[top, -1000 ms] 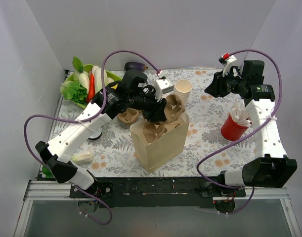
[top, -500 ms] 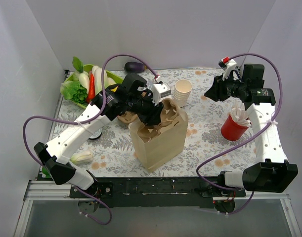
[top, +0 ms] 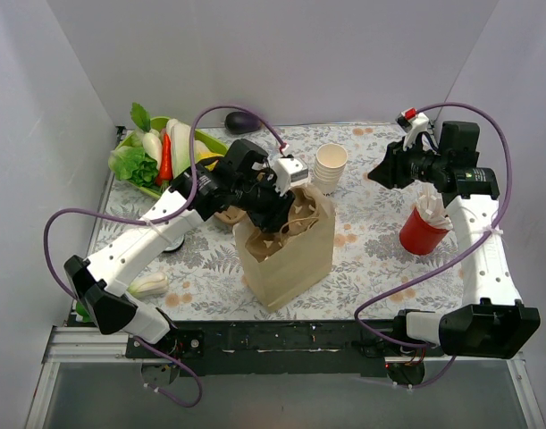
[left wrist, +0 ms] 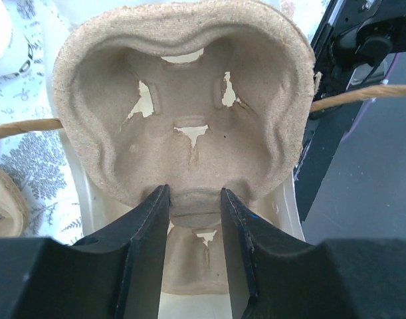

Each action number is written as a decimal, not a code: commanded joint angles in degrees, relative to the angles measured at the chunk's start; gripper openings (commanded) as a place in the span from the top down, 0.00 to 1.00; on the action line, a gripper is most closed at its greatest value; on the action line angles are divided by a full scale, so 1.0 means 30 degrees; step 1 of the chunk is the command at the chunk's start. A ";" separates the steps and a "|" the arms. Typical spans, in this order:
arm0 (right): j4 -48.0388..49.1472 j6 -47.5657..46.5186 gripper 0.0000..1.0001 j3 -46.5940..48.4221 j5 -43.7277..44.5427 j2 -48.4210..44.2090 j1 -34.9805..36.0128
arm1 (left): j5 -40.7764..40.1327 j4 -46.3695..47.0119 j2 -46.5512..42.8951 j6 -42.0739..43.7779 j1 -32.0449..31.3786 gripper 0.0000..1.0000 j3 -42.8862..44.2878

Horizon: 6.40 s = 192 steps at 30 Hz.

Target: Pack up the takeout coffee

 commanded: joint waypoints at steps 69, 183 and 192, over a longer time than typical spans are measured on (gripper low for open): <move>-0.0066 0.0181 0.61 -0.3513 -0.0826 -0.3621 -0.0071 | -0.2039 -0.7297 0.4818 0.3578 -0.2854 1.00 0.0406; 0.0432 0.0180 0.49 -0.1814 -0.2495 -0.2565 0.2448 | -0.2155 0.2342 -0.1130 0.4663 -0.3587 1.00 -0.2145; -0.0564 0.0034 0.49 0.1027 -0.1471 -0.2097 0.1659 | -0.0753 0.1786 0.0038 0.2936 -0.3060 1.00 0.2219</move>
